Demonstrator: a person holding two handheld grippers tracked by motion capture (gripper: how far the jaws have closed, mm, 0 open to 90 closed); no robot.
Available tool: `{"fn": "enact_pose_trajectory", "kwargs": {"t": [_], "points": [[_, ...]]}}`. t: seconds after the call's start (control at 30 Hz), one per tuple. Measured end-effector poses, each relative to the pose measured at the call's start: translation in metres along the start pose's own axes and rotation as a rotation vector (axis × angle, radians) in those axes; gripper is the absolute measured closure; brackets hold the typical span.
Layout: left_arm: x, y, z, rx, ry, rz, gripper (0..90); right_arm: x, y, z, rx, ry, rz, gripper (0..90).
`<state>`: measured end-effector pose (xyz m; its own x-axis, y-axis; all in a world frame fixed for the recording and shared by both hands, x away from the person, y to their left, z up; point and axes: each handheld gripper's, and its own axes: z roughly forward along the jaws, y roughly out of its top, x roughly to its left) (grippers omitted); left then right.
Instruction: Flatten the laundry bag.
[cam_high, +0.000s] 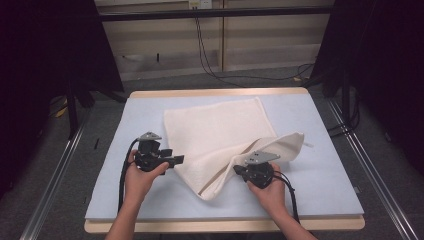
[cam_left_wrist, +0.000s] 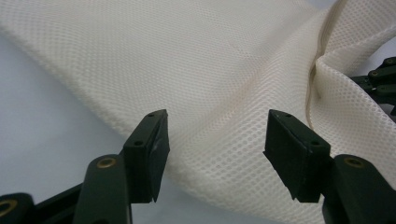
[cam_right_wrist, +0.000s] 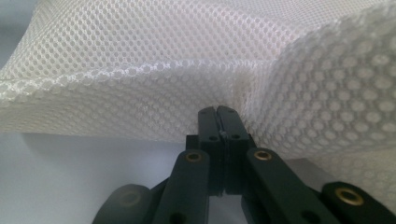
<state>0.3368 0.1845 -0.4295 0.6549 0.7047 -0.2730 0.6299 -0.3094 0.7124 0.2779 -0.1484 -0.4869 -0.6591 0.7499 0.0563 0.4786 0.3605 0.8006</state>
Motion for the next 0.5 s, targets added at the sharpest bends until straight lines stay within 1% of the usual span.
{"fn": "enact_pose_trajectory", "kwargs": {"t": [0.07, 0.1, 0.17, 0.23, 0.27, 0.3, 0.37, 0.47, 0.5], "points": [[-0.005, 0.001, 0.006, 0.008, -0.018, 0.015, 38.5, 0.000, 0.000, 0.000, -0.003, 0.002, 0.001, 89.4], [-0.005, 0.001, 0.007, 0.017, -0.018, 0.030, 38.4, 0.001, -0.001, -0.001, -0.003, 0.002, 0.003, 89.5], [-0.008, 0.002, 0.011, 0.018, -0.023, 0.025, 38.2, 0.001, -0.001, -0.001, -0.006, 0.005, 0.005, 89.5], [-0.009, 0.002, 0.013, 0.023, -0.025, 0.033, 38.2, 0.001, -0.001, -0.002, -0.007, 0.008, 0.010, 89.4], [-0.010, 0.002, 0.014, 0.029, -0.032, 0.038, 38.2, 0.001, -0.001, -0.002, -0.010, 0.008, 0.010, 89.4], [-0.011, 0.002, 0.015, 0.025, -0.037, 0.032, 38.1, 0.001, -0.002, -0.003, -0.012, 0.010, 0.016, 89.4], [-0.013, 0.001, 0.020, 0.035, -0.051, 0.036, 38.0, 0.001, -0.002, -0.003, -0.015, 0.010, 0.015, 89.4], [-0.015, 0.000, 0.026, 0.059, -0.067, 0.053, 36.7, 0.001, -0.001, -0.004, -0.016, 0.011, 0.020, 89.4], [-0.017, 0.000, 0.028, 0.063, -0.063, 0.053, 36.4, 0.001, -0.001, -0.004, -0.017, 0.010, 0.020, 89.4]]}}
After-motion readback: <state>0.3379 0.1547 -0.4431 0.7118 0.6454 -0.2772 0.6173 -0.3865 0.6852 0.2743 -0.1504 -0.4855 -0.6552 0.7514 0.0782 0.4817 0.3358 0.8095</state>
